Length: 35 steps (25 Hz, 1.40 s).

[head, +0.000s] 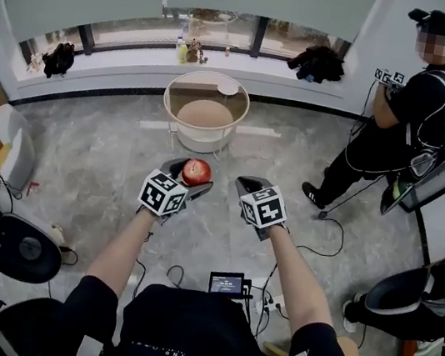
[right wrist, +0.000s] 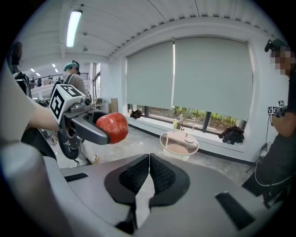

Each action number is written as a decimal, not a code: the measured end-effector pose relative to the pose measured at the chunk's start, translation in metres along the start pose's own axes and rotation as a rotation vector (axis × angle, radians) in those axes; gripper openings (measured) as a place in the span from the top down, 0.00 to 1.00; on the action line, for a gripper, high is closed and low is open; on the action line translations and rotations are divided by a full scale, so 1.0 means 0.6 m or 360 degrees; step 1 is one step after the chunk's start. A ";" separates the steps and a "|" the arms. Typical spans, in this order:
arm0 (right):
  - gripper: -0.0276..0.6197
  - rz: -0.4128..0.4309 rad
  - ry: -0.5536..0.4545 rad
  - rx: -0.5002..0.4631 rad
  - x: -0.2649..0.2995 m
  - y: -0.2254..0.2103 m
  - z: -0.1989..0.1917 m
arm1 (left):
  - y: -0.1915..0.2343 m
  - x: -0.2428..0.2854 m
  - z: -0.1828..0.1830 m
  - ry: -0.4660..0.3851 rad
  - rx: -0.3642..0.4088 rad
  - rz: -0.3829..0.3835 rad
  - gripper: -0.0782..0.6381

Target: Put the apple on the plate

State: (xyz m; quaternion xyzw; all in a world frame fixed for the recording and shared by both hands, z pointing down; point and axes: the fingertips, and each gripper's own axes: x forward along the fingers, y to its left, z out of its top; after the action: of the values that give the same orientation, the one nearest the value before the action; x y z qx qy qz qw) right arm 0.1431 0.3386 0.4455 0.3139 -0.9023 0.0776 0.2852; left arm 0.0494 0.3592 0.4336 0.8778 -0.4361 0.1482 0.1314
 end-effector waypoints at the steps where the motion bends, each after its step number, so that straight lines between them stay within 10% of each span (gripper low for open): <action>1: 0.91 0.0000 0.0001 0.0000 0.001 -0.007 0.002 | 0.002 0.005 0.003 -0.0003 -0.0009 0.0003 0.35; 10: 0.91 0.0000 0.0015 0.0035 0.072 -0.064 -0.008 | 0.074 0.077 -0.018 0.0015 -0.0052 0.0002 0.35; 20: 0.91 -0.0124 0.0043 0.0102 0.280 -0.156 0.096 | 0.319 0.194 0.011 0.0054 0.0003 -0.0160 0.35; 29: 0.91 -0.0163 0.0032 0.0202 0.528 -0.393 0.217 | 0.586 0.424 0.101 0.0113 0.0084 -0.0214 0.35; 35: 0.91 -0.0168 0.0083 0.0221 0.598 -0.434 0.223 | 0.644 0.484 0.104 0.0136 0.0078 -0.0272 0.35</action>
State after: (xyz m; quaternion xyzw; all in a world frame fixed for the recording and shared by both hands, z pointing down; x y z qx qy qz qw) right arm 0.0103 -0.0973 0.5269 0.3779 -0.8692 0.1330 0.2897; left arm -0.0854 -0.1003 0.5241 0.9077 -0.3498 0.1842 0.1406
